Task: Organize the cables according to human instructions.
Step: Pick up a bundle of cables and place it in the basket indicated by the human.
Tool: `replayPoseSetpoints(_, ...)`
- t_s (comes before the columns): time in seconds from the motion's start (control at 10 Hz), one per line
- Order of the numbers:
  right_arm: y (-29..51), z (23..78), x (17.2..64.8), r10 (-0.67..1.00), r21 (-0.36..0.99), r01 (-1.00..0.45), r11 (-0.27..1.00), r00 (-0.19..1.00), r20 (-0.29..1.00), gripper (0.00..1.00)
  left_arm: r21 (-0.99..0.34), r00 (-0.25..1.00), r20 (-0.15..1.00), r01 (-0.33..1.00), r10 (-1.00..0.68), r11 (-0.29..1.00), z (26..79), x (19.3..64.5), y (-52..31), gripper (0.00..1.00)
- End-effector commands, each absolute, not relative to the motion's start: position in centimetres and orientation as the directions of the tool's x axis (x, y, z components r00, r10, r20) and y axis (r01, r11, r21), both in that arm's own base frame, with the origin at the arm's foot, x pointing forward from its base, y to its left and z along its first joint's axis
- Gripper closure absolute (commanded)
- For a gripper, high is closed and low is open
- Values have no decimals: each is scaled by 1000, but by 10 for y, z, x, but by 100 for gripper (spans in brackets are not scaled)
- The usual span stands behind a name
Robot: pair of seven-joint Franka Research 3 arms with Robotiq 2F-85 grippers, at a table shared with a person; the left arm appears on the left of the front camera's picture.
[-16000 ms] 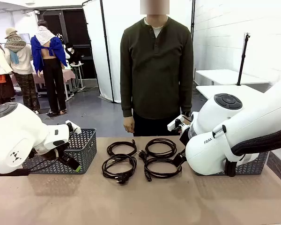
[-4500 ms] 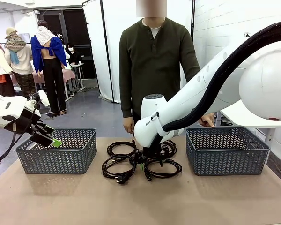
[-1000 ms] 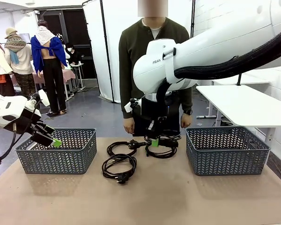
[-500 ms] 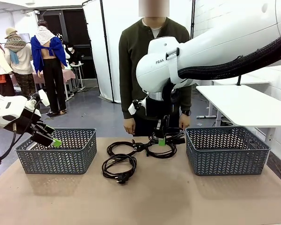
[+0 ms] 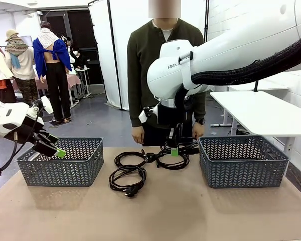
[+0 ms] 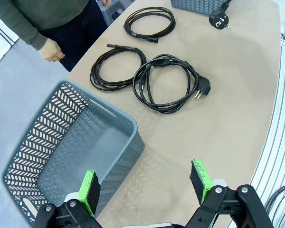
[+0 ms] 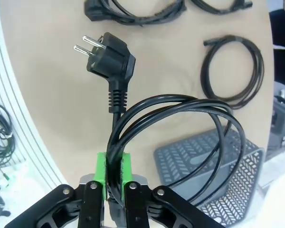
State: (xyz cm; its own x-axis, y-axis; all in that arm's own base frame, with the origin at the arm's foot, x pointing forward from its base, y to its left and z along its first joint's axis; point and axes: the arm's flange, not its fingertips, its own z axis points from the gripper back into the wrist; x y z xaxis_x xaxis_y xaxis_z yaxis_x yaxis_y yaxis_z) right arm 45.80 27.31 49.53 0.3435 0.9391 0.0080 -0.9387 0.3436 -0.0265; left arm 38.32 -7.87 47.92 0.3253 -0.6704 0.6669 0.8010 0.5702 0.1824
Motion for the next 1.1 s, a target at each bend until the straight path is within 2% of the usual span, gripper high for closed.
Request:
replayPoseSetpoints(0.0,231,504,466,946,-4,-946,323,323,26,100,181,321,669,804,-670,566,477,386,-76,0)
replayPoseSetpoints(0.5,140,519,475,960,-81,-957,280,280,2,100,181,321,669,804,-670,566,477,386,-76,0)
replayPoseSetpoints(1.0,64,504,494,970,-116,-963,243,244,3,100,181,321,669,804,-670,566,477,386,-76,0)
